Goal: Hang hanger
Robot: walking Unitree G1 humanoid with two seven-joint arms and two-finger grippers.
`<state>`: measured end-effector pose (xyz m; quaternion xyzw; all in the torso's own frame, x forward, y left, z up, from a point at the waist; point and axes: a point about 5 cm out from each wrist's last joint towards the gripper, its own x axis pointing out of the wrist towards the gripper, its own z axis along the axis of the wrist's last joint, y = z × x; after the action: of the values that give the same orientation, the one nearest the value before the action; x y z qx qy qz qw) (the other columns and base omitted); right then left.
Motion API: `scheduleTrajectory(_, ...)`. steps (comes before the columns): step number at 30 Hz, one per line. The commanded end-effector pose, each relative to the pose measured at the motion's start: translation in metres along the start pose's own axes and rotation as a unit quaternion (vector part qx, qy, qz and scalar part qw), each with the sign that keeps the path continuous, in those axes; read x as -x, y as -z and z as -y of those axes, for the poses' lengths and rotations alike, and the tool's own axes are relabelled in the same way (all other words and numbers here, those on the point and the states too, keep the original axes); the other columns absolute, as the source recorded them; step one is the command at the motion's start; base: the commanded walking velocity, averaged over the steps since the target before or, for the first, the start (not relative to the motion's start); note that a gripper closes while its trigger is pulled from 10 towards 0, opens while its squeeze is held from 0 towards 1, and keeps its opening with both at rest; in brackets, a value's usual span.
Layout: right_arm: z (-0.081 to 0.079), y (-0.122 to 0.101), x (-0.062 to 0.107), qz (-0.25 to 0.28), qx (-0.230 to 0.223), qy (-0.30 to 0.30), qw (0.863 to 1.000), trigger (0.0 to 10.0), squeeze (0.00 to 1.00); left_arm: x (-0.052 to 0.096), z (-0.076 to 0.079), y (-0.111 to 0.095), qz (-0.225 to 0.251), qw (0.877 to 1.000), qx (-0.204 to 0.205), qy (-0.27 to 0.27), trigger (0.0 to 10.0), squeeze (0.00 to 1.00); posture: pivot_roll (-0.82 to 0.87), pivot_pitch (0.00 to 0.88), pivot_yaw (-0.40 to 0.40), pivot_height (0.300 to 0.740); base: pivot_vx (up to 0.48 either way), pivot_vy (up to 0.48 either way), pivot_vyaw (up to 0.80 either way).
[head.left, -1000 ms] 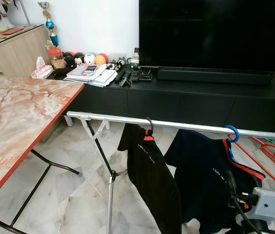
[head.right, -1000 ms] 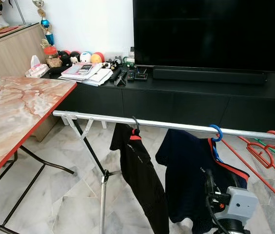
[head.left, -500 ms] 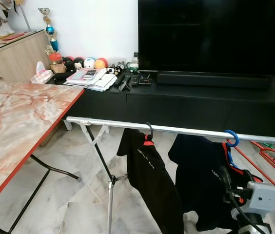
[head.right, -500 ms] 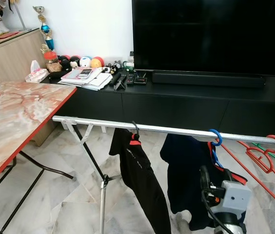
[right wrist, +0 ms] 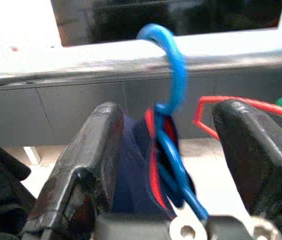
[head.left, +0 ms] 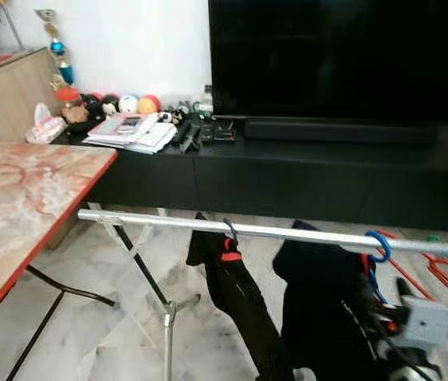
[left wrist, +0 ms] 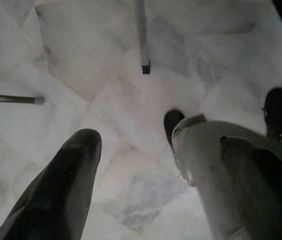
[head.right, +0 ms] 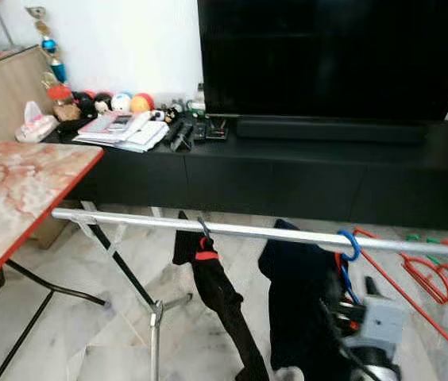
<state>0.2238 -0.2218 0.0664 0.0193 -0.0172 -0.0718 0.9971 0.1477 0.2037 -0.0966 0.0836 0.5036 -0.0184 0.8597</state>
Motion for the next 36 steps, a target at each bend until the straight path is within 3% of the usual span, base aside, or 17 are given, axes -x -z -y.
scheduleTrajectory(1, -0.003, 0.004, 0.004, -0.010, -0.004, -0.001, 1.000, 10.0, 0.00, 0.002, -0.005, 0.010, -0.020, 1.000, 0.006, -0.006, 10.0, 0.00, -0.04, 0.000, 0.012, 0.740, 0.000, 0.000, 0.00)
scheduleTrajectory(7, 0.004, 0.005, 0.011, -0.013, 0.008, 0.024, 1.000, 10.0, 0.00, 0.002, -0.004, 0.010, -0.020, 1.000, 0.007, -0.004, 10.0, 0.00, -0.04, 0.000, 0.011, 0.740, 0.000, 0.000, 0.00)
scheduleTrajectory(15, 0.042, 0.003, 0.029, -0.022, 0.064, 0.152, 0.986, 10.0, 0.00, 0.002, -0.005, 0.011, -0.023, 1.000, 0.003, -0.001, 10.0, 0.00, -0.05, 0.000, 0.018, 0.740, 0.000, 0.000, 0.00)
scheduleTrajectory(19, 0.051, 0.000, 0.030, -0.025, 0.077, 0.159, 0.984, 10.0, 0.00, 0.002, -0.005, 0.010, -0.023, 1.000, 0.002, -0.001, 10.0, 0.00, -0.05, 0.000, 0.020, 0.740, 0.000, 0.000, 0.00)
scheduleTrajectory(23, 0.073, -0.014, 0.027, -0.033, 0.096, 0.092, 0.991, 10.0, 0.00, 0.002, -0.005, 0.010, -0.022, 1.000, 0.002, 0.000, 10.0, 0.00, -0.05, 0.000, 0.022, 0.740, 0.000, 0.000, 0.00)
scheduleTrajectory(26, 0.075, -0.014, 0.030, -0.084, 0.107, -0.003, 0.991, 10.0, 0.00, 0.002, -0.005, 0.009, -0.023, 1.000, 0.002, 0.001, 10.0, 0.00, -0.06, 0.000, 0.023, 0.740, 0.000, 0.000, 0.00)
scheduleTrajectory(27, 0.074, -0.014, 0.031, -0.098, 0.115, -0.035, 0.988, 10.0, 0.00, 0.002, -0.005, 0.009, -0.023, 1.000, 0.002, 0.001, 10.0, 0.00, -0.06, 0.000, 0.023, 0.740, 0.000, 0.000, 0.00)
scheduleTrajectory(28, 0.077, -0.012, 0.039, -0.152, 0.145, -0.115, 0.971, 10.0, 0.00, 0.002, -0.005, 0.009, -0.023, 1.000, 0.002, 0.002, 10.0, 0.00, -0.06, 0.000, 0.023, 0.740, 0.000, 0.000, 0.00)
scheduleTrajectory(29, 0.078, -0.013, 0.040, -0.165, 0.143, -0.134, 0.967, 10.0, 0.00, 0.002, -0.005, 0.009, -0.023, 1.000, 0.002, 0.003, 10.0, 0.00, -0.07, 0.000, 0.023, 0.740, 0.000, 0.000, 0.00)
scheduleTrajectory(36, 0.085, -0.011, 0.039, -0.223, 0.160, -0.179, 0.945, 10.0, 0.00, 0.001, -0.004, 0.008, -0.023, 1.000, 0.004, 0.008, 10.0, 0.00, -0.05, 0.000, 0.014, 0.740, 0.000, 0.000, 0.00)
